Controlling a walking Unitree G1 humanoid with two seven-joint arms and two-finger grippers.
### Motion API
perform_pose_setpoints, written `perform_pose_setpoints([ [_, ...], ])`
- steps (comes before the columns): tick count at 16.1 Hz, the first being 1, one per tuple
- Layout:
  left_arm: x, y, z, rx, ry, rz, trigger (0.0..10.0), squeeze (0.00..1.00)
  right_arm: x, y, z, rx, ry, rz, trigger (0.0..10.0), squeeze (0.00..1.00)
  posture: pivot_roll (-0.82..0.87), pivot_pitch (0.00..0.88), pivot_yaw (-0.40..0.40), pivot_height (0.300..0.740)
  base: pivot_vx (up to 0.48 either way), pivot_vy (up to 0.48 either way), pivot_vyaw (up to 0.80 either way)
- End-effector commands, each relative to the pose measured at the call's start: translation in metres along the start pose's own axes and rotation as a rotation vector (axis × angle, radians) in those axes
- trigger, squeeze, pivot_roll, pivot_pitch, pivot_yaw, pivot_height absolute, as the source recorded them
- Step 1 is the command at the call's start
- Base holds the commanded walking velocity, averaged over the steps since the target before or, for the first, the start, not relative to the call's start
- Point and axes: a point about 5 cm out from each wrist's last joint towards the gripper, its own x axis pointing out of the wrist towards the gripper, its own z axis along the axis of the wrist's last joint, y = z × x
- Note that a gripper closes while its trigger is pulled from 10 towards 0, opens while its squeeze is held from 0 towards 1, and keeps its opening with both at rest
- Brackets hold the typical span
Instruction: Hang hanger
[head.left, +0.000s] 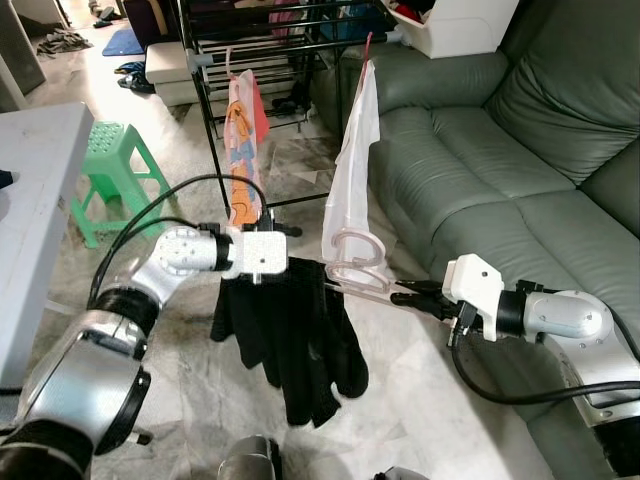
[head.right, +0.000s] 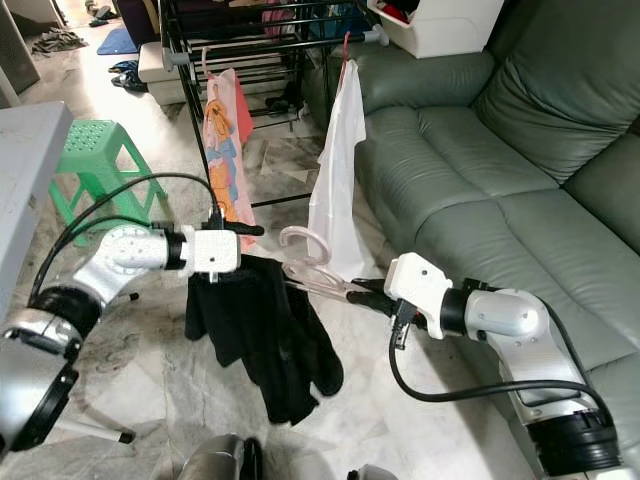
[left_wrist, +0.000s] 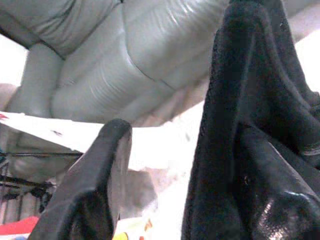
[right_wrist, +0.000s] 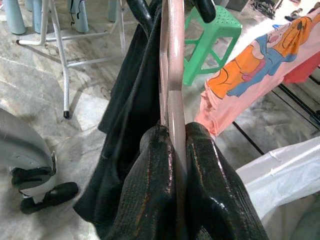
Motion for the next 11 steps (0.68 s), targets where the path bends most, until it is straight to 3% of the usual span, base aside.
perform_pose_setpoints([
  [1, 0.0013, 0.0026, 0.0008, -0.002, 0.015, -0.031, 0.0, 0.0, 0.0009, -0.0012, 0.0125, -0.064, -0.049, -0.013, 10.0, 0.0, -0.06, 0.0, 0.046, 0.74, 0.0, 0.0, 0.0],
  [11, 0.0054, -0.002, 0.0008, -0.03, 0.006, -0.09, 0.0, 0.0, 0.004, 0.0002, 0.012, -0.087, -0.047, -0.015, 10.0, 0.0, -0.06, 0.0, 0.05, 0.74, 0.0, 0.0, 0.0],
])
